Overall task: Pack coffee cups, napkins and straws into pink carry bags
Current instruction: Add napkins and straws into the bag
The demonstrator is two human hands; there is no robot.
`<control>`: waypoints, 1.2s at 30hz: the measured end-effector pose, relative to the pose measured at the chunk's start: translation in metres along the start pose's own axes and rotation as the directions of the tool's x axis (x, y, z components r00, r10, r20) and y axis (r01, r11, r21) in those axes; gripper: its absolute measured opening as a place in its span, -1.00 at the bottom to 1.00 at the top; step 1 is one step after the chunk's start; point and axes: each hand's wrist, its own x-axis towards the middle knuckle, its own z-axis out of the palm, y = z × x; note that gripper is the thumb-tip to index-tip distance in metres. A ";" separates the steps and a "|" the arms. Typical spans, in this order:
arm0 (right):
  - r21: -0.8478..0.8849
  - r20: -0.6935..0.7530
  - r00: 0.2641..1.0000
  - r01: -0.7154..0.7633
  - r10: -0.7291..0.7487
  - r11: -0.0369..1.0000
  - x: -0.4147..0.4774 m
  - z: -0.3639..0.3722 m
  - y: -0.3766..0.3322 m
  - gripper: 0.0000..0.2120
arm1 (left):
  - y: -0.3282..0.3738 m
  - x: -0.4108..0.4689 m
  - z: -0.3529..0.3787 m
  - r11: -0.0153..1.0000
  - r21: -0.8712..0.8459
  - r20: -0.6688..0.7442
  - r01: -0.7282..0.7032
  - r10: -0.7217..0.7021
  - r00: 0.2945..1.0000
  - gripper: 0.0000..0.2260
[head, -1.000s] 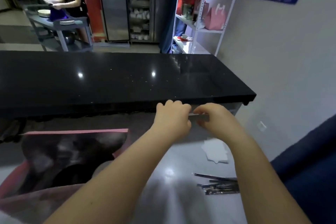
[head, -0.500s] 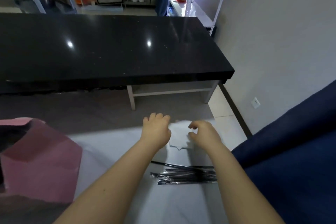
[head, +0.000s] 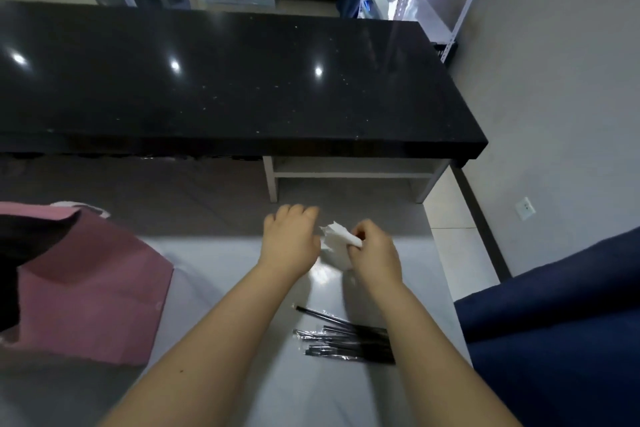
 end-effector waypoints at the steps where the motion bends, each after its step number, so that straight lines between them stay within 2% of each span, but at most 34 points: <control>1: 0.018 -0.015 0.997 0.074 -0.073 0.997 0.000 -0.007 -0.015 -0.87 | -0.004 0.000 -0.012 1.000 -0.002 -0.034 0.026 -0.026 0.999 -0.55; 5: 0.038 -0.101 0.934 0.349 -0.343 0.937 0.005 -0.035 -0.083 -0.83 | -0.019 0.000 -0.072 0.997 -0.008 -0.161 0.079 -0.079 0.984 -0.60; 10: -0.061 -0.209 0.738 0.645 -0.642 0.762 0.006 -0.054 -0.180 -0.81 | -0.060 -0.007 -0.164 0.997 -0.022 -0.352 0.079 -0.082 0.933 -0.59; 13: -0.105 -0.250 0.650 0.719 -0.718 0.687 -0.005 -0.050 -0.231 -0.80 | -0.099 -0.021 -0.208 0.994 -0.054 -0.415 0.095 -0.109 0.903 -0.54; 19: -0.014 -0.305 0.589 0.783 -0.749 0.622 -0.062 -0.008 -0.310 -0.73 | -0.206 -0.075 -0.241 0.988 -0.130 -0.429 0.087 -0.135 0.893 -0.55; 22: 0.101 -0.302 0.617 0.779 -0.727 0.619 -0.095 0.023 -0.342 -0.71 | -0.263 -0.098 -0.239 0.988 -0.143 -0.390 0.064 -0.116 0.914 -0.55; 25: 0.245 -0.273 0.701 0.713 -0.659 0.657 -0.127 0.056 -0.367 -0.71 | -0.314 -0.114 -0.236 0.986 -0.161 -0.350 0.039 -0.094 0.932 -0.56; 28: 0.327 -0.217 0.772 0.634 -0.597 0.701 -0.153 0.087 -0.382 -0.70 | -0.349 -0.126 -0.235 0.974 -0.219 -0.360 -0.060 -0.024 0.933 -0.60; 33: 0.260 -0.131 0.814 0.579 -0.566 0.773 -0.179 0.124 -0.387 -0.69 | -0.384 -0.141 -0.233 0.907 -0.344 -0.398 -0.243 0.093 0.913 -0.71; 36: 0.143 -0.047 0.831 0.555 -0.554 0.820 -0.184 0.134 -0.378 -0.72 | -0.396 -0.147 -0.225 0.899 -0.351 -0.387 -0.263 0.117 0.915 -0.78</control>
